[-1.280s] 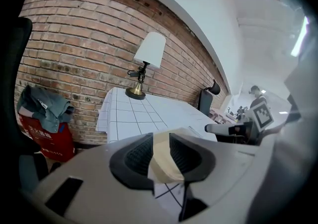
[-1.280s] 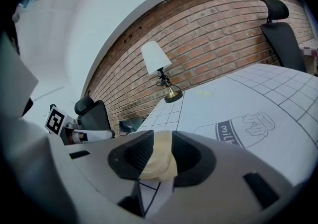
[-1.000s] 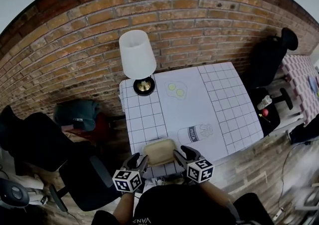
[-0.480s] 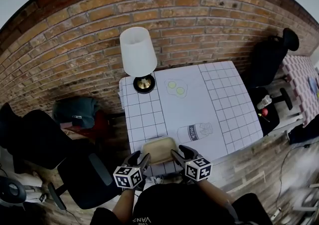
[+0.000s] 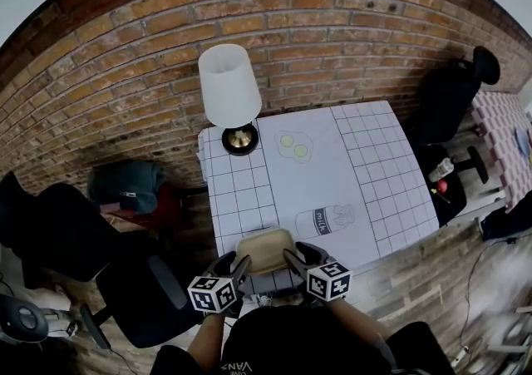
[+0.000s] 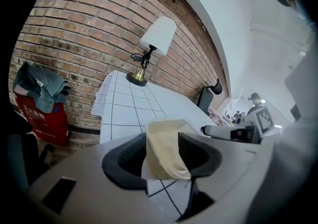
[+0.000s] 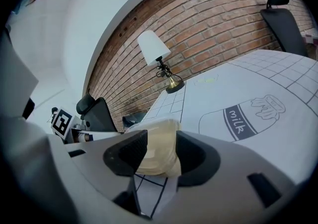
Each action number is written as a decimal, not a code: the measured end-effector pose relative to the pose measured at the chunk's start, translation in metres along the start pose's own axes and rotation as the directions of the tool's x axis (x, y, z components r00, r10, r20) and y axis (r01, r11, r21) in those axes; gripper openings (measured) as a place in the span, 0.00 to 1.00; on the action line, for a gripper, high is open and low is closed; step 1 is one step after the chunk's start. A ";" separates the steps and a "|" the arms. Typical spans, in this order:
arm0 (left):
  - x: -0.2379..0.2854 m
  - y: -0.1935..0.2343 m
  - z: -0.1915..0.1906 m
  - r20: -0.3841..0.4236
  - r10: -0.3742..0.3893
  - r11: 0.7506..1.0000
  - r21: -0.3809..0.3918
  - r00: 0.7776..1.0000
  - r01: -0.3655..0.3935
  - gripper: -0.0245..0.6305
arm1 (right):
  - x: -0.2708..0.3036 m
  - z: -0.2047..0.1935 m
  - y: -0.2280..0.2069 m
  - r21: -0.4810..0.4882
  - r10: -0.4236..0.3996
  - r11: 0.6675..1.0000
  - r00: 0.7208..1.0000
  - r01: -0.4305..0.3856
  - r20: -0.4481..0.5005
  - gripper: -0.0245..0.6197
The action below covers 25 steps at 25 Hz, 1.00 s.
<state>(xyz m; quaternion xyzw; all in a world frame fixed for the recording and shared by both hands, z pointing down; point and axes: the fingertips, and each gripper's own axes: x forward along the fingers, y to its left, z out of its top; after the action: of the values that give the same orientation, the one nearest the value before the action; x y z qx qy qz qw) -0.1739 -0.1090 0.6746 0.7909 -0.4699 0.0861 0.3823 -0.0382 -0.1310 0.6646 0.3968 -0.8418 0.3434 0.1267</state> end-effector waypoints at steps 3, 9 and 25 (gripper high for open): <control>-0.001 0.000 0.001 0.005 0.002 1.000 -0.004 1.000 -0.002 0.35 | 0.000 0.003 0.002 0.002 0.007 1.000 1.000 -0.007 0.007 0.30; -0.005 -0.002 0.008 0.033 -0.001 1.000 -0.021 0.999 0.002 0.35 | -0.002 0.009 0.003 0.003 0.015 1.000 1.000 -0.015 0.024 0.28; -0.014 -0.017 0.047 0.129 -0.027 0.999 0.034 0.991 0.023 0.27 | -0.022 0.047 0.008 -0.011 0.028 1.000 0.990 -0.026 0.141 0.16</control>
<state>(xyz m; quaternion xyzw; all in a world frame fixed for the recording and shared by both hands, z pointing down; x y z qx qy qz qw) -0.1785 -0.1271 0.6259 0.8068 -0.4823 0.0375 0.3390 -0.0273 -0.1465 0.6155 0.4081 -0.8555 0.3123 0.0640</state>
